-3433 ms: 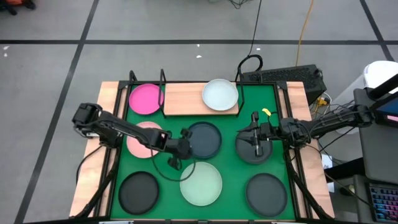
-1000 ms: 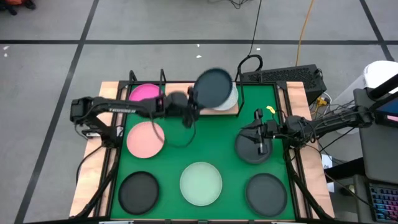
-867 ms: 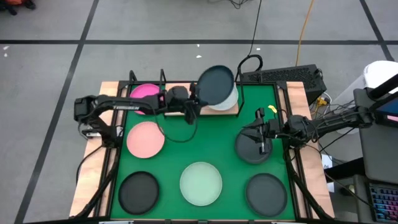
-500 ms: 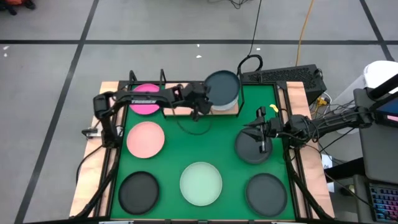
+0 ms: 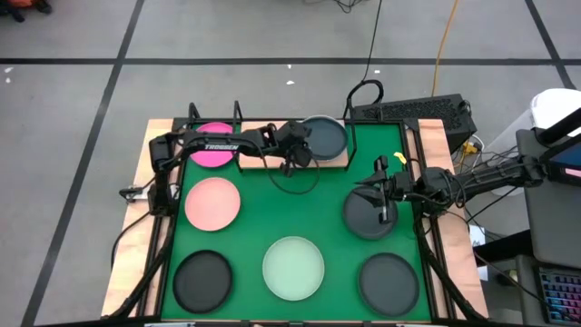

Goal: Place and stack plates onto a shelf
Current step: Stack the dark blue plate on top of the white plate on the shelf

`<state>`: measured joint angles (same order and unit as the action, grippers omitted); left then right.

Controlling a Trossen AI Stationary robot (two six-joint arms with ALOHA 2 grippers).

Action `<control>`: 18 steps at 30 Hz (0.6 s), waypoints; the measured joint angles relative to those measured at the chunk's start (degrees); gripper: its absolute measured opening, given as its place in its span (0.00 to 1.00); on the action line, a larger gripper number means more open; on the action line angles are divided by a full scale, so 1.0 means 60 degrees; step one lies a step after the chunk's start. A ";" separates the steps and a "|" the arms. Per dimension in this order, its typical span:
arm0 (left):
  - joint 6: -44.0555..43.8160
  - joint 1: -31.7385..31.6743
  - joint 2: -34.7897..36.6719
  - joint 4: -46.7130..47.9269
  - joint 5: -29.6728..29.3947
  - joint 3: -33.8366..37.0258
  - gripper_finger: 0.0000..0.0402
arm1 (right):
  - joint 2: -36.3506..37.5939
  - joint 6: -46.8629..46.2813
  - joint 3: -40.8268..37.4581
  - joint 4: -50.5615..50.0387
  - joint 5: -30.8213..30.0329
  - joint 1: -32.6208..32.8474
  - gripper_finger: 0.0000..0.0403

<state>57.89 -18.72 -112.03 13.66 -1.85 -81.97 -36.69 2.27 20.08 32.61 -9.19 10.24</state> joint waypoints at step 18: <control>-0.0240 0.0396 0.0047 -0.0082 -0.0844 0.0000 0.38 | 0.0000 0.0020 0.0000 -0.0041 0.0000 0.0000 0.24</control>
<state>56.45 -16.34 -111.74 13.17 -6.91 -81.97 -36.69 2.38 20.08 32.36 -9.19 10.24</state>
